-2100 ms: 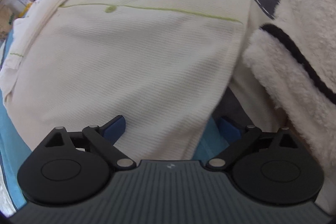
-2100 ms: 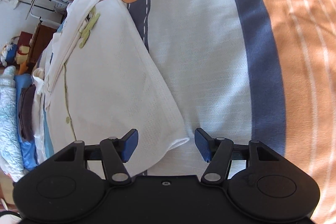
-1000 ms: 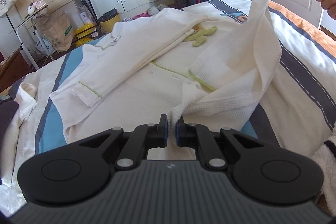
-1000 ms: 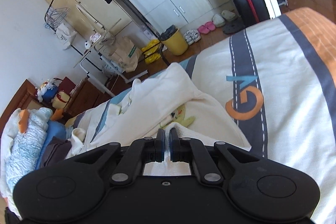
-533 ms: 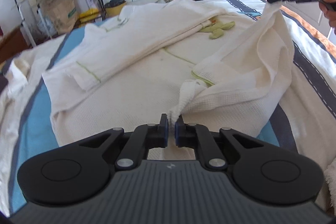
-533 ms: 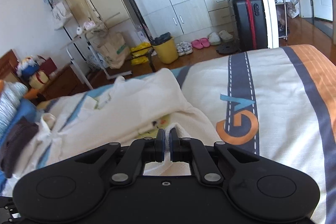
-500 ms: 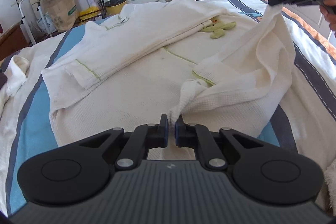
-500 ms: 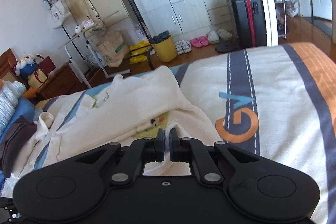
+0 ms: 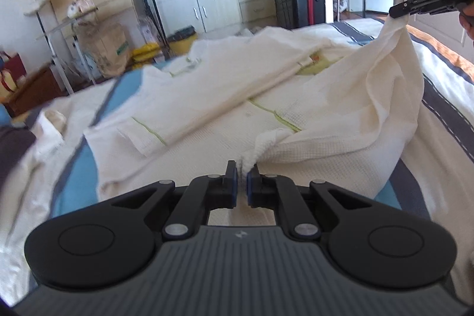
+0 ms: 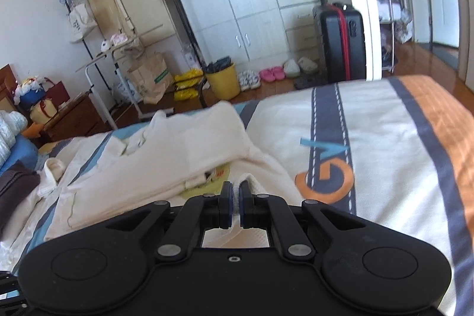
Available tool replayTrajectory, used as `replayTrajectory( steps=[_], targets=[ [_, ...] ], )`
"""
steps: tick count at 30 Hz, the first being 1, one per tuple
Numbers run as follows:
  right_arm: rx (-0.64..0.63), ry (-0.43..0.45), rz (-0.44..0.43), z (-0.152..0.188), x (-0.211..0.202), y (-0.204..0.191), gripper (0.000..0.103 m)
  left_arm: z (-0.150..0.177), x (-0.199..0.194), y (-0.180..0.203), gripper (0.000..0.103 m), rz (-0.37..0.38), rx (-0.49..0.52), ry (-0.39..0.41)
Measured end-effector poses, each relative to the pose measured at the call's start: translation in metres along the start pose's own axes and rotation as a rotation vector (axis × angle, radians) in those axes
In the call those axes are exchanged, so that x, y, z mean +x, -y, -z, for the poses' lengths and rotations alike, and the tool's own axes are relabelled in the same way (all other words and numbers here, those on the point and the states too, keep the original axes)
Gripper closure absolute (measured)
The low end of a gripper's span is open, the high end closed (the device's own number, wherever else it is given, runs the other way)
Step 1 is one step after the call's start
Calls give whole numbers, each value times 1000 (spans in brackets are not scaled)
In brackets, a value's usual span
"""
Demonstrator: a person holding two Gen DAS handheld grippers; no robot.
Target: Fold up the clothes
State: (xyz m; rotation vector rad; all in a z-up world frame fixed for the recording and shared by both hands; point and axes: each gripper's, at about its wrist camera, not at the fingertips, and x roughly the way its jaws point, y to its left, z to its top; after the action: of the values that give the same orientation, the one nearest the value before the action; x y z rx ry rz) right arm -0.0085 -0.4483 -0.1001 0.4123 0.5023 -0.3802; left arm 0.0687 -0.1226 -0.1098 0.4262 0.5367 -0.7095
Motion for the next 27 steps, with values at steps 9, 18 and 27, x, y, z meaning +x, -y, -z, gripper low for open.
replayTrajectory(
  steps=[9, 18, 27],
  targets=[
    [-193, 4, -61, -74, 37, -34, 96, -67, 19, -66, 97, -1, 29, 67],
    [-247, 86, -37, -184, 119, -72, 97, -150, 88, -162, 97, -228, 1, 162],
    [-175, 25, 131, -162, 218, -99, 61, -95, 199, -226, 62, -168, -454, -132]
  ],
)
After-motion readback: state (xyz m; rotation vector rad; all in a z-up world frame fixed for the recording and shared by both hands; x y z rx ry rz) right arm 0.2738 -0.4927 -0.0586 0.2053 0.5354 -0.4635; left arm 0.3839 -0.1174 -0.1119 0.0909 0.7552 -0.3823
